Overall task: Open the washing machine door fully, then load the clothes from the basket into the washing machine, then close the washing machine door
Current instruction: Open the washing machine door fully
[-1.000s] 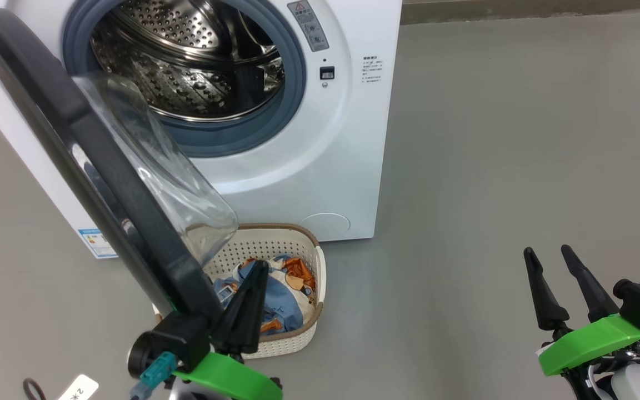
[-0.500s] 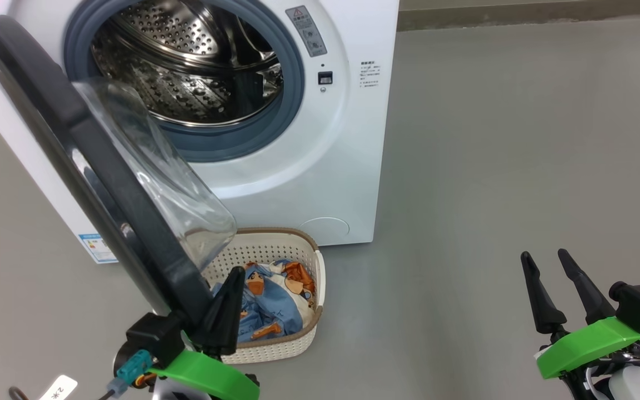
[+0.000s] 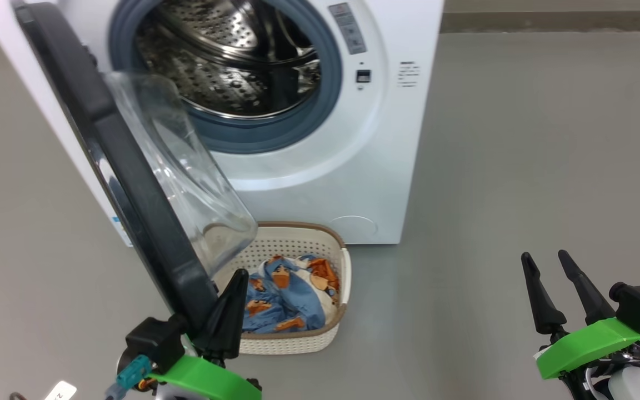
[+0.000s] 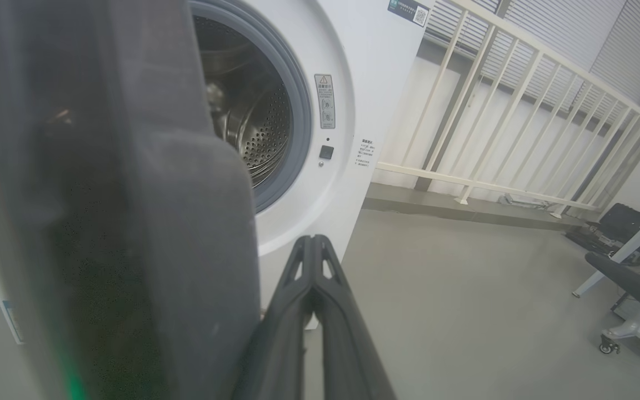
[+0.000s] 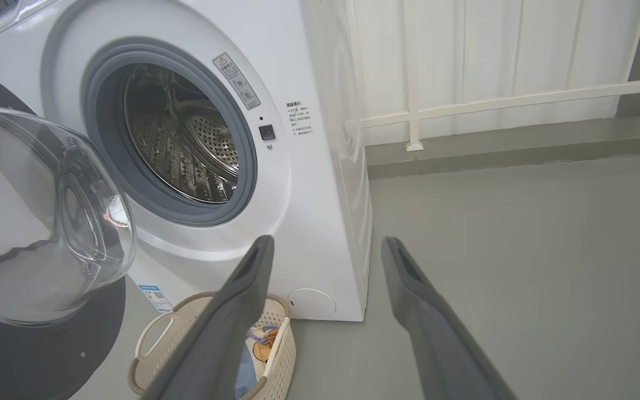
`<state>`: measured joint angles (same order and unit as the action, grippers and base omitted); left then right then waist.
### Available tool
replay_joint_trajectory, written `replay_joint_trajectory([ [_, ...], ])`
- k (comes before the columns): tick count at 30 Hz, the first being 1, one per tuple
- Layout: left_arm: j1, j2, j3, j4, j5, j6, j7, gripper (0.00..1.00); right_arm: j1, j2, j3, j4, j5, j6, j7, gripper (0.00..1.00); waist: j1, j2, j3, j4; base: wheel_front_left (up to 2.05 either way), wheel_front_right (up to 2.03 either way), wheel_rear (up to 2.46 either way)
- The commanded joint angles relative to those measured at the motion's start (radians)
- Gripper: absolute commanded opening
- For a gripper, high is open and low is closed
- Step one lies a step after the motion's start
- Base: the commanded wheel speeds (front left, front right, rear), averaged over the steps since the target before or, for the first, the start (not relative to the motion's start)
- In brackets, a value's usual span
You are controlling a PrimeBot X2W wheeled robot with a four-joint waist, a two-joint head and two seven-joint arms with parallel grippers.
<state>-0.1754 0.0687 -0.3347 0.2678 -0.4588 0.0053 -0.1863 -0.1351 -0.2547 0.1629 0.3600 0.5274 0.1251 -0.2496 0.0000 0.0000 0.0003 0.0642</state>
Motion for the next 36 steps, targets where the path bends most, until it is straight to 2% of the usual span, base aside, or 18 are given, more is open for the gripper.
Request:
replay_joint_trajectory([
  [1, -0.017, 0.041, 0.067, -0.021, -0.015, 0.025, -0.008, 0.0, -0.013, -0.011, 0.014, -0.019, 0.002, 0.006, -0.012, 1.0, 0.0, 0.0, -0.002, 0.03, 0.0, 0.0, 0.0],
  [23, 0.053, 0.123, 0.141, -0.122, -0.052, 0.075, 0.029, 0.0, -0.003, 0.018, -0.011, -0.014, -0.004, 0.006, -0.012, 1.0, 0.0, 0.0, -0.016, 0.233, 0.0, 0.0, 0.0],
  [30, -0.007, 0.158, 0.187, -0.079, -0.097, 0.062, 0.055, 0.0, -0.011, 0.031, -0.017, -0.012, -0.004, 0.006, -0.012, 1.0, 0.0, 0.0, -0.014, 0.28, 0.0, 0.0, 0.0],
  [36, -0.077, 0.202, 0.234, 0.018, -0.139, 0.049, 0.092, 0.0, -0.017, 0.039, -0.024, -0.011, -0.003, 0.006, -0.012, 1.0, 0.0, 0.0, 0.002, 0.308, 0.0, 0.0, 0.0],
])
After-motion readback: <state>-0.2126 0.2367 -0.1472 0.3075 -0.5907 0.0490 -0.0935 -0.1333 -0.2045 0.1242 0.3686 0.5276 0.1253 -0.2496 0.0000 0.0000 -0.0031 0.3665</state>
